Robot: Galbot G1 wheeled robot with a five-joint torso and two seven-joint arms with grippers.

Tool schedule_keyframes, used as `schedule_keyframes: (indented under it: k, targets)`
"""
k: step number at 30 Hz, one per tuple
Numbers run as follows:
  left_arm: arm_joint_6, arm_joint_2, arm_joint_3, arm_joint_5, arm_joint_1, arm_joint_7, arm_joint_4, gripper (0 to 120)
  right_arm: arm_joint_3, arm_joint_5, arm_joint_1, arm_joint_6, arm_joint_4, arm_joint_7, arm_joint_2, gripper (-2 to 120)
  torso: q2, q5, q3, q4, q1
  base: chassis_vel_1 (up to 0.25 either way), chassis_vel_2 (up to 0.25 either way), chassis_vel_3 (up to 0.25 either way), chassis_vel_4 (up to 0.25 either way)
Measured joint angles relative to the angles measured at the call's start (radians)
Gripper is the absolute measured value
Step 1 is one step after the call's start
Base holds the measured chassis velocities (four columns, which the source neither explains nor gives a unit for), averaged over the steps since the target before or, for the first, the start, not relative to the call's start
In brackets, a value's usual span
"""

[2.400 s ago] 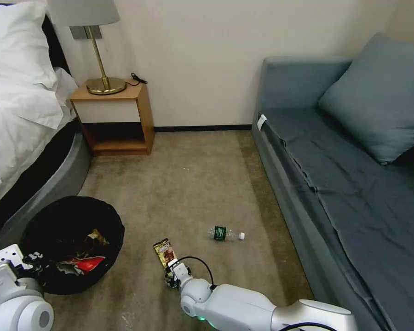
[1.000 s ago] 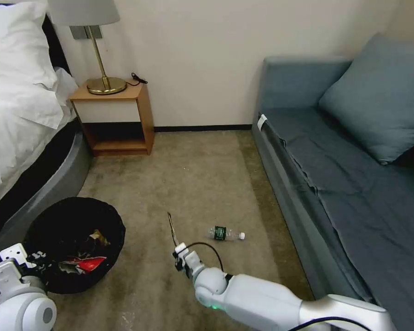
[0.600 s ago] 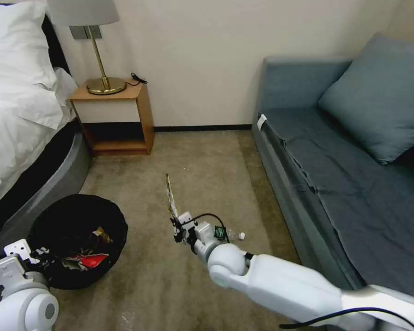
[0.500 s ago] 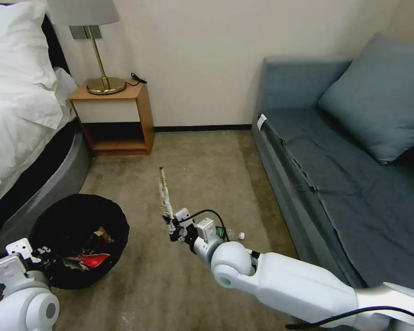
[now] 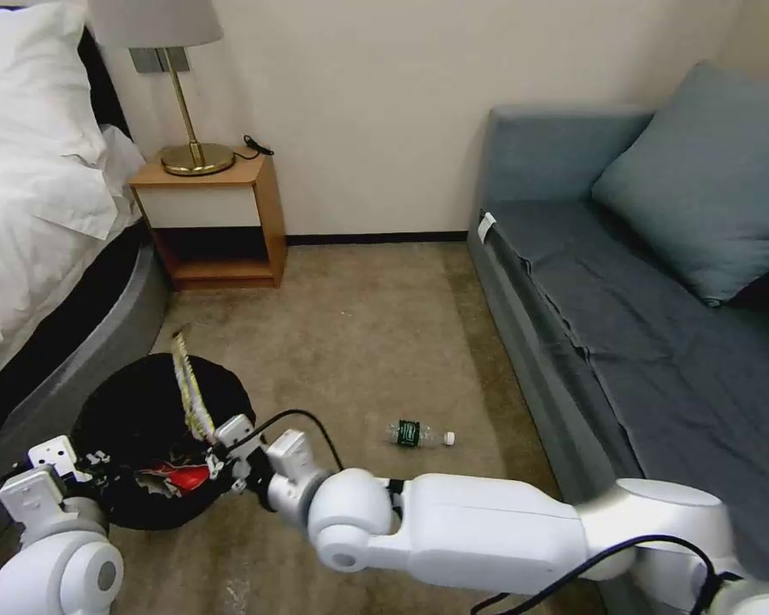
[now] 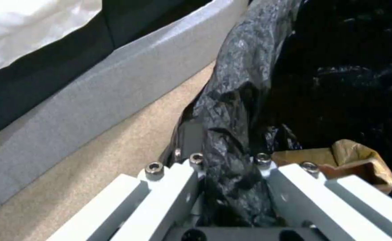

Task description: Pick up the trash bin, then pick up the garbage on the floor and place it into the trash bin.

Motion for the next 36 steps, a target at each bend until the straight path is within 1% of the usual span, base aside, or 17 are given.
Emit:
schedule_keyframes:
  k: [6, 7, 8, 12, 13, 17, 18, 20, 21, 25, 26, 27, 30, 31, 33, 35, 36]
  targets:
    - [0.003, 0.0, 0.001, 0.0, 0.0, 0.001, -0.006, 3, -0.047, -0.03, 0.001, -0.003, -0.096, 0.019, 0.051, 2, 0.0, 0.0001, 0.0, 0.0001, 0.0, 0.0, 0.0, 0.0, 0.0]
    - [0.003, -0.001, 0.001, 0.0, 0.001, 0.001, -0.006, 3, -0.055, -0.043, 0.007, -0.004, -0.115, 0.019, 0.057, 7, 0.0, 0.0, 0.0, 0.0001, 0.0, 0.0, 0.0, 0.0, 0.0]
    - [0.003, -0.001, 0.001, 0.0, 0.001, 0.001, -0.006, 3, -0.055, -0.043, 0.007, -0.004, -0.115, 0.019, 0.057, 7, 0.0, 0.0, 0.0, 0.0001, 0.0, 0.0, 0.0, 0.0, 0.0]
    - [0.003, -0.006, 0.004, 0.002, 0.0, 0.002, -0.006, 3, -0.058, -0.052, 0.022, -0.008, -0.113, 0.02, 0.06, 25, 0.0, 0.0001, 0.0, 0.0, 0.0, 0.0, 0.0, 0.0, 0.0]
    - [0.003, -0.006, 0.004, 0.002, 0.0, 0.002, -0.006, 3, -0.058, -0.052, 0.022, -0.008, -0.113, 0.02, 0.06, 25, 0.0, 0.0001, 0.0, 0.0, 0.0, 0.0, 0.0, 0.0, 0.0]
    - [0.003, -0.007, 0.004, 0.003, 0.0, 0.002, -0.004, 3, -0.046, -0.052, 0.028, -0.014, -0.072, 0.028, 0.046, 42, 0.0, 0.0001, 0.0, 0.0, 0.0, 0.0, 0.0, 0.0, 0.0]
    - [0.003, -0.007, 0.004, 0.003, 0.0, 0.002, -0.004, 3, -0.046, -0.052, 0.028, -0.014, -0.072, 0.028, 0.046, 42, 0.0, 0.0001, 0.0, 0.0, 0.0, 0.0, 0.0, 0.0, 0.0]
    - [0.002, -0.007, 0.001, 0.004, 0.002, 0.003, -0.002, 3, -0.003, -0.061, 0.028, -0.012, -0.042, 0.032, 0.034, 54, 0.0, 0.0002, 0.0, 0.0, 0.0, 0.0, 0.0, 0.0, 0.0]
    - [0.002, -0.007, 0.001, 0.004, 0.002, 0.003, -0.002, 3, -0.003, -0.061, 0.028, -0.012, -0.042, 0.032, 0.034, 54, 0.0, 0.0002, 0.0, 0.0, 0.0, 0.0, 0.0, 0.0, 0.0]
    - [0.0, -0.006, -0.006, 0.003, 0.003, 0.004, 0.004, 3, 0.124, -0.068, 0.029, -0.01, 0.019, 0.031, 0.01, 73, 0.0, 0.0002, 0.0, 0.0, 0.0, 0.0, 0.0, 0.0, 0.0]
    - [0.0, -0.006, -0.006, 0.003, 0.003, 0.004, 0.004, 3, 0.124, -0.068, 0.029, -0.01, 0.019, 0.031, 0.01, 73, 0.0, 0.0002, 0.0, 0.0, 0.0, 0.0, 0.0, 0.0, 0.0]
    - [-0.001, -0.004, -0.01, 0.002, 0.003, 0.005, 0.005, 3, 0.168, -0.072, 0.029, -0.01, 0.036, 0.028, -0.001, 78, 0.0, 0.0003, 0.0, 0.0, 0.0, 0.0, 0.0, 0.0, 0.0]
    - [-0.002, 0.0, -0.016, -0.004, 0.003, 0.006, 0.005, 3, 0.27, -0.117, 0.013, 0.01, 0.067, 0.006, -0.036, 90, 0.0, 0.0003, 0.0, 0.0, 0.0, 0.0, 0.0, 0.0, 0.0]
    - [-0.002, 0.0, -0.016, -0.004, 0.003, 0.006, 0.005, 3, 0.27, -0.117, 0.013, 0.01, 0.067, 0.006, -0.036, 90, 0.0, 0.0003, 0.0, 0.0, 0.0, 0.0, 0.0, 0.0, 0.0]
    - [-0.002, 0.003, -0.02, -0.007, 0.003, 0.007, 0.007, 3, 0.346, -0.161, -0.02, 0.031, 0.087, -0.006, -0.073, 98, 0.0, 0.0004, 0.0, 0.0001, 0.0, 0.0, 0.0, 0.0, 0.0]
    - [-0.005, 0.005, -0.024, -0.008, 0.004, 0.007, 0.012, 3, 0.429, -0.232, -0.078, 0.073, 0.112, -0.02, -0.122, 99, 0.0, 0.0005, 0.0, 0.0001, 0.0, 0.0, 0.0, 0.0, 0.0]
    - [-0.005, 0.005, -0.024, -0.008, 0.004, 0.007, 0.012, 3, 0.429, -0.232, -0.078, 0.073, 0.112, -0.02, -0.122, 99, 0.0, 0.0005, 0.0, 0.0001, 0.0, 0.0, 0.0, 0.0, 0.0]
